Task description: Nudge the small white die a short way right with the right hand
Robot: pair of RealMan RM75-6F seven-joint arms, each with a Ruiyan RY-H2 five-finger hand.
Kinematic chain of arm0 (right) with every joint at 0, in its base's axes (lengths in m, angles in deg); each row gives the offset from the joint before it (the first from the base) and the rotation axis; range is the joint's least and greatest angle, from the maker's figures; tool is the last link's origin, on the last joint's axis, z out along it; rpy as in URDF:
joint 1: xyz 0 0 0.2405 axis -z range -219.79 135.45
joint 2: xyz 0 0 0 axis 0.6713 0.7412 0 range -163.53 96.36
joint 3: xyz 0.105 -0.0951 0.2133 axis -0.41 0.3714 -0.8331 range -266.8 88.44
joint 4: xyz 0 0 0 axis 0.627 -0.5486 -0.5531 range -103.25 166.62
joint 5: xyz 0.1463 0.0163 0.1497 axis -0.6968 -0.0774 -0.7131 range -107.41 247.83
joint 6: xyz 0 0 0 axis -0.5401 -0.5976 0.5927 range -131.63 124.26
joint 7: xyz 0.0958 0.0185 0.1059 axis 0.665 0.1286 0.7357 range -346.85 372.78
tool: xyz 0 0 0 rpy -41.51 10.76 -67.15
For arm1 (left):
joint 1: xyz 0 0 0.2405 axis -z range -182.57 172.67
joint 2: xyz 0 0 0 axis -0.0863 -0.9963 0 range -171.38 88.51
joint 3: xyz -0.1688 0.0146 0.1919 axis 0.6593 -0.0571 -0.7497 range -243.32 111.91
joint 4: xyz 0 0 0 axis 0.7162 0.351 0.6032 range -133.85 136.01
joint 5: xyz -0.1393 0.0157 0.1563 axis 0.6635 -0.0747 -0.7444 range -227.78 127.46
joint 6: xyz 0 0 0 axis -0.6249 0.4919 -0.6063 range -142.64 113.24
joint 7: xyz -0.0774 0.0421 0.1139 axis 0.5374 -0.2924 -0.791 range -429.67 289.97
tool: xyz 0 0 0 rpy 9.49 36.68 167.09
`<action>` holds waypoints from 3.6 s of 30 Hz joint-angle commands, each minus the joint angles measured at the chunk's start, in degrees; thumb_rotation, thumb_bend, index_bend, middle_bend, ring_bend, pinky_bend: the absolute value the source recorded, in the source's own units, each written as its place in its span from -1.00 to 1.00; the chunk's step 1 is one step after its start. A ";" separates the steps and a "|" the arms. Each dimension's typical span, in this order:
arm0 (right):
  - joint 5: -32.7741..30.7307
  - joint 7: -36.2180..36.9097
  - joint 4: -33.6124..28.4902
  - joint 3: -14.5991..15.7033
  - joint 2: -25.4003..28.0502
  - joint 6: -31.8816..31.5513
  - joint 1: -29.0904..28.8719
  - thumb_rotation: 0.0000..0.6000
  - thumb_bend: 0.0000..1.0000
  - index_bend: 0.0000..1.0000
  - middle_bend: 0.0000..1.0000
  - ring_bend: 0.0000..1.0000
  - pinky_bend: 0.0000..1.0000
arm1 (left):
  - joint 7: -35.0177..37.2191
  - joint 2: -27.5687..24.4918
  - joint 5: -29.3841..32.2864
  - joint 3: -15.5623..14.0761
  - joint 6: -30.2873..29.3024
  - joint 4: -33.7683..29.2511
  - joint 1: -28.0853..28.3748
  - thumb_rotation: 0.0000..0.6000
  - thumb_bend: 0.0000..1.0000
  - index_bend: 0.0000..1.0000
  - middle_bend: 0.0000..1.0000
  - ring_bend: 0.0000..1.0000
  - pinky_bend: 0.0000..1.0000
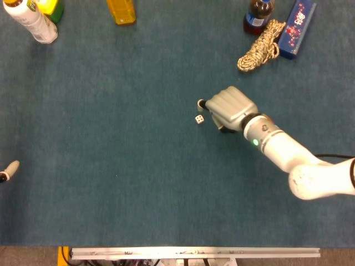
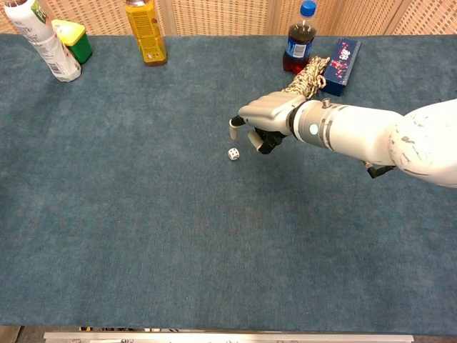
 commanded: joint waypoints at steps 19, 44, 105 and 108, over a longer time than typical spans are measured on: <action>-3.34 1.99 5.67 2.83 -5.28 0.37 -4.31 1.00 0.60 -0.45 1.00 1.00 1.00 | 0.96 0.07 0.17 -0.02 -0.39 1.04 -0.51 1.00 -0.73 -1.00 -1.00 -1.00 -1.00; 5.76 4.97 -6.88 7.48 1.46 -5.55 -0.16 1.00 0.60 -0.45 1.00 1.00 1.00 | 0.49 0.49 -0.36 -0.11 -0.27 1.44 -0.44 1.00 -0.73 -1.00 -1.00 -1.00 -1.00; 22.89 9.82 -14.32 11.27 9.38 -21.02 12.58 1.00 0.32 -0.45 0.99 1.00 1.00 | 0.91 0.66 -0.31 0.08 -0.27 1.84 -0.41 1.00 -0.73 -1.00 -1.00 -1.00 -1.00; 27.90 12.05 -14.25 12.09 11.55 -27.12 17.25 1.00 0.11 -0.45 0.91 1.00 1.00 | 1.28 0.65 -0.04 0.24 -0.20 2.19 -0.34 1.00 -0.73 -1.00 -1.00 -1.00 -1.00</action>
